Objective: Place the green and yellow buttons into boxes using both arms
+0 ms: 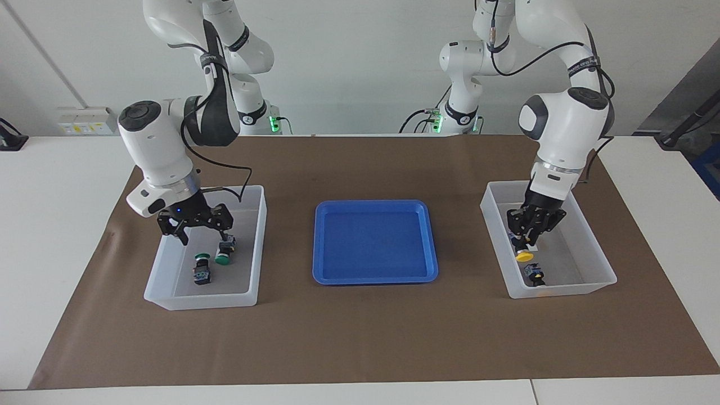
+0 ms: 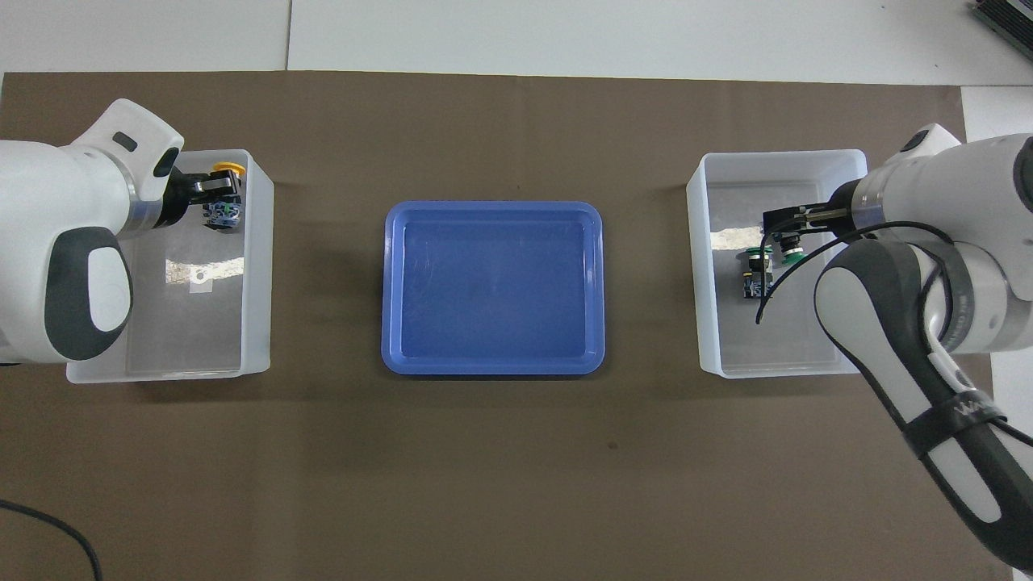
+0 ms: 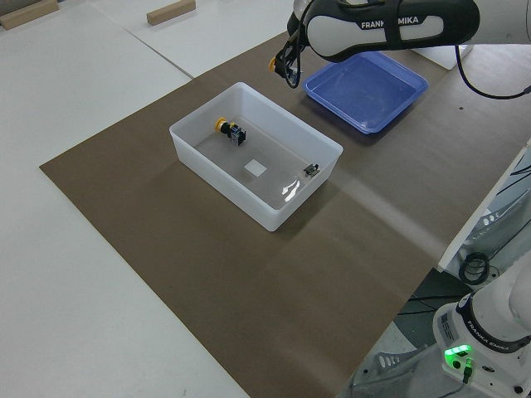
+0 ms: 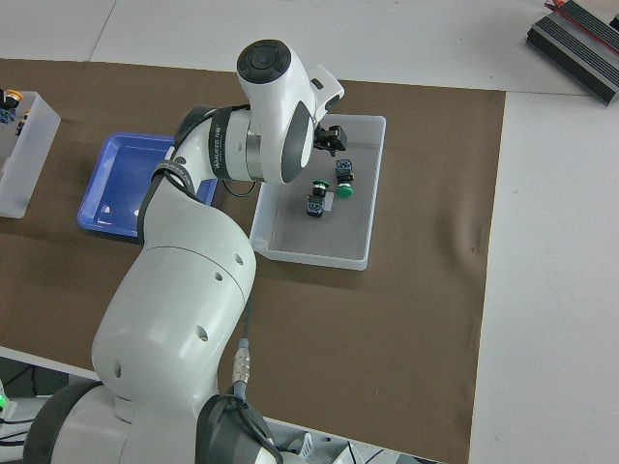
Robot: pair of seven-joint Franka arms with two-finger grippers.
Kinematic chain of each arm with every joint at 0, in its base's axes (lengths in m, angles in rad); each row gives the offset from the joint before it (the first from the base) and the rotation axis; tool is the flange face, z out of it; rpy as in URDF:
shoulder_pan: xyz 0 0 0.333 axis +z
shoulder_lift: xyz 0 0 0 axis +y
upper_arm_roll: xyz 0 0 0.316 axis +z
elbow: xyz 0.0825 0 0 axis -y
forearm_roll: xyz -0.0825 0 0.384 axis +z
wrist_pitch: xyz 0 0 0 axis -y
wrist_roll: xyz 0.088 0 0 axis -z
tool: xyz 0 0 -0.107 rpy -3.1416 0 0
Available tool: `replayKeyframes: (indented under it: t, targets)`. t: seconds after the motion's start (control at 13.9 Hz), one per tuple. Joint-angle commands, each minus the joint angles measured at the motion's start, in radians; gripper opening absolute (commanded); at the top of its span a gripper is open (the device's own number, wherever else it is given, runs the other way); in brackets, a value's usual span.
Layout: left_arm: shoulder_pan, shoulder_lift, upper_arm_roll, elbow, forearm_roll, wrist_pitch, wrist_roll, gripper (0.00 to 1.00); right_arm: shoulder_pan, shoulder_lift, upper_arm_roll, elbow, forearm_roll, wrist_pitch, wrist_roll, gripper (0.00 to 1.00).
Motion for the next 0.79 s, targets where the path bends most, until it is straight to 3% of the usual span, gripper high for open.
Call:
replayKeyframes:
  t: [0.0, 0.29, 0.5, 0.72]
  targets:
    - [0.082, 0.000, -0.015, -0.027, -0.013, 0.036, 0.111, 0.00, -0.014, -0.058, 0.006, 0.058, -0.027, -0.108, 0.064, 1.00]
    - [0.200, 0.010, -0.015, -0.074, -0.013, 0.100, 0.310, 0.00, -0.029, -0.130, 0.004, 0.146, -0.027, -0.290, 0.064, 1.00]
    - [0.216, 0.033, -0.017, -0.084, -0.027, 0.102, 0.341, 0.00, -0.061, -0.130, 0.006, 0.268, -0.026, -0.456, 0.063, 1.00]
    - [0.213, 0.068, -0.015, -0.090, -0.043, 0.152, 0.340, 0.00, -0.075, -0.159, 0.003, 0.289, -0.025, -0.522, 0.061, 1.00]
